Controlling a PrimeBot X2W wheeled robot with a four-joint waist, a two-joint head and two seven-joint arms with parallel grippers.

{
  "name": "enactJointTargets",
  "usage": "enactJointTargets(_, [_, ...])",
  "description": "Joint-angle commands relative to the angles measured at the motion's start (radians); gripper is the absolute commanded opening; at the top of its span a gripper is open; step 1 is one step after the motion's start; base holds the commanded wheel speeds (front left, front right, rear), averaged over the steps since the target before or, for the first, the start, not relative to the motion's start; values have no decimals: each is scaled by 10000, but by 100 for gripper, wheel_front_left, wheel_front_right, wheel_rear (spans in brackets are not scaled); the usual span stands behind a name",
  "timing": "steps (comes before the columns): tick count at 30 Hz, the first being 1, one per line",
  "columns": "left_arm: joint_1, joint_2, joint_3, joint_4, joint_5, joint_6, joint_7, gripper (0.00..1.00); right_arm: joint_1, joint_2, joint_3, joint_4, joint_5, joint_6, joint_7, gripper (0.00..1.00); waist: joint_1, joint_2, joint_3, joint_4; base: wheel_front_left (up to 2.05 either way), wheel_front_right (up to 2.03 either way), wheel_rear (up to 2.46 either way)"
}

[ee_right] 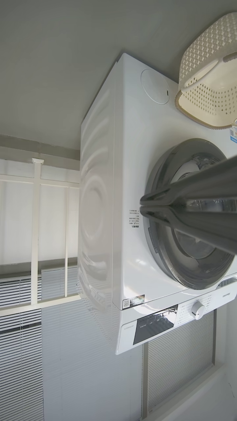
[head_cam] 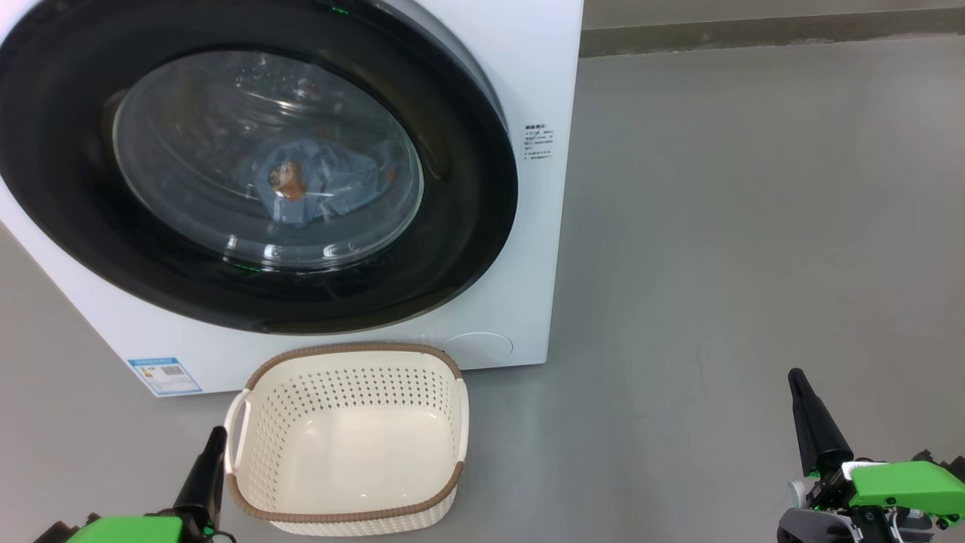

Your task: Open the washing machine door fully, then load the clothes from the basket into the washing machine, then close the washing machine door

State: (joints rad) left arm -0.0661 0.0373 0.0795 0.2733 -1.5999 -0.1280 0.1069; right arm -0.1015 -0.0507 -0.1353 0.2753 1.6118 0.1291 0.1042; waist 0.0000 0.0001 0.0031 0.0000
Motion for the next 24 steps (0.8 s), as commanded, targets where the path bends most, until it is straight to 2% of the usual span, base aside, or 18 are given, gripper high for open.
enactJointTargets(1, [-419, 129, 346, -285, -86, -27, 65, 0, -63, -14, 232, -306, -18, 16, 76, 0, 0, -1, 0, 0, 0, 0, 0])
enactJointTargets(24, [-419, 129, 344, -285, -86, -27, 64, 0, -63, -8, 223, -306, -25, 16, 83, 0, 0, -1, 0, 0, 0, 0, 0])
